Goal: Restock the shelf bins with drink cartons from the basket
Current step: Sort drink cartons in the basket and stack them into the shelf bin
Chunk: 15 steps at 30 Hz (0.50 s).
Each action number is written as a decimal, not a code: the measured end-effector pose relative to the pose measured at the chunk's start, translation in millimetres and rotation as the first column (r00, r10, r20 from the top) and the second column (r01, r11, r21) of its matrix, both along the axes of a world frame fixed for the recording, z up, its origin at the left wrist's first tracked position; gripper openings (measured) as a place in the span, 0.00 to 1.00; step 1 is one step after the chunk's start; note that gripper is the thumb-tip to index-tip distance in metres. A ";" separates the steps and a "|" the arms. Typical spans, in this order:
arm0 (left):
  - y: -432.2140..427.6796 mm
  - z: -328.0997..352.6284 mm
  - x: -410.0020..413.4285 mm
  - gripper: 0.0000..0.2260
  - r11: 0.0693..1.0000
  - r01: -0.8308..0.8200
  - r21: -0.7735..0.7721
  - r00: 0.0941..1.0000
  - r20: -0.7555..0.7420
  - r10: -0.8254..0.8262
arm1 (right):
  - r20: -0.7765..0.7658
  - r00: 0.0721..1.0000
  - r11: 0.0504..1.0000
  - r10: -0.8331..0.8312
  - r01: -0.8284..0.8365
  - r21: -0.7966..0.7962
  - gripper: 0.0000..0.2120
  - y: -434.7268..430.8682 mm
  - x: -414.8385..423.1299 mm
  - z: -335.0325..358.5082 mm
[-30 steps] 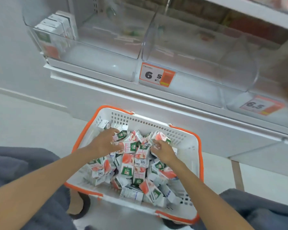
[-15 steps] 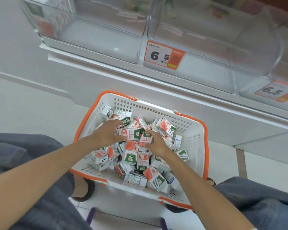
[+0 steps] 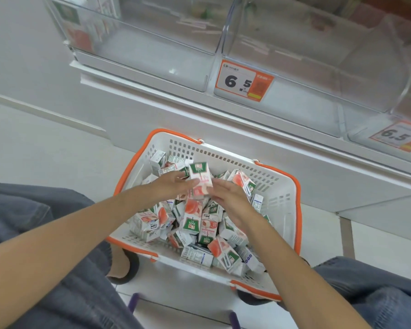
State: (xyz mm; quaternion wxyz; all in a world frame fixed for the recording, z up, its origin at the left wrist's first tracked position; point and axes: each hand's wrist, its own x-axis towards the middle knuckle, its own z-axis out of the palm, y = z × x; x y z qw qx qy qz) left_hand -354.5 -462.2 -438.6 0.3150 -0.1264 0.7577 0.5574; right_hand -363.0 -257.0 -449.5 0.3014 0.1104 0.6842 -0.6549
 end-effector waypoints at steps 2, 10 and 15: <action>0.1 7.6 -2.4 0.16 0.952 -0.131 0.276 0.988 0.118 0.102 | -0.073 0.992 0.992 0.101 -0.106 -0.066 0.22 -11.2 -6.6 12.2; -21.3 -7.1 1.0 0.19 0.898 -0.364 0.249 0.930 0.158 0.333 | 0.154 0.835 0.610 0.528 -0.498 0.616 0.45 -22.4 12.8 -33.4; -26.8 -14.2 0.6 0.19 0.889 -0.396 0.231 0.909 0.232 0.345 | 0.103 0.878 0.626 0.468 -0.411 0.663 0.44 -32.6 17.4 -52.5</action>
